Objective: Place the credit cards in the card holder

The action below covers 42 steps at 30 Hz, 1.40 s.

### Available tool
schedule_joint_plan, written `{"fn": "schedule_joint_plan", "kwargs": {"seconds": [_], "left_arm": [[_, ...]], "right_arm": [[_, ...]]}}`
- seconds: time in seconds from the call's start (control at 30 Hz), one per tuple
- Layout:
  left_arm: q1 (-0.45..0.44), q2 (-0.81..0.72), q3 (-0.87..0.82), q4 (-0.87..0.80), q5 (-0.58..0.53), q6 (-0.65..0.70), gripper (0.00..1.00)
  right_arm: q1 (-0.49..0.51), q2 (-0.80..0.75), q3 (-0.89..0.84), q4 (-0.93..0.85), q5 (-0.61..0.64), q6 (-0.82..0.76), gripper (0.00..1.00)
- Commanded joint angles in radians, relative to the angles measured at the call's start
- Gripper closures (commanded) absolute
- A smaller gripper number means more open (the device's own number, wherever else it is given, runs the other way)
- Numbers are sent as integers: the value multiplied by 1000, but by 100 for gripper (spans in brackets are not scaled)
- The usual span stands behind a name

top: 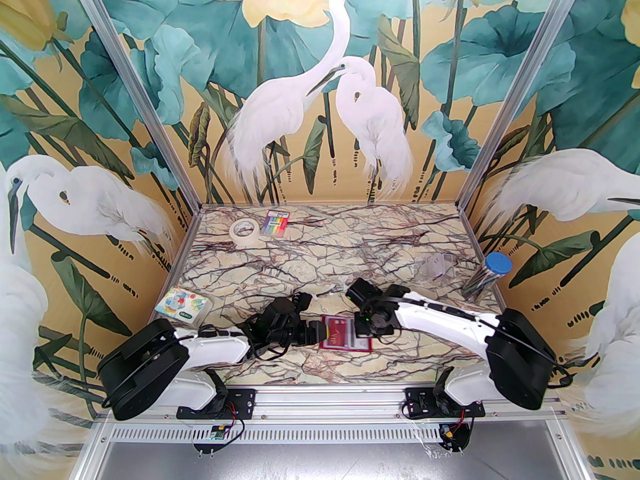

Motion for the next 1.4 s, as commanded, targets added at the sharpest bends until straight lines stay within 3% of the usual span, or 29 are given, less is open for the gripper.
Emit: {"fn": "schedule_joint_plan", "kwargs": {"seconds": [0.0,0.57,1.37], "left_arm": [[-6,-47,-14,-91,-70,1,44],[-6,-256,54,-535,-236,39,37],[-30,-41,113,-378,-148,112,42]], "right_arm": [[24,34,50,46,-25,-22,100],[37,47,47,51,-13,17,100],[41,68,58,48,-25,10,100]]}}
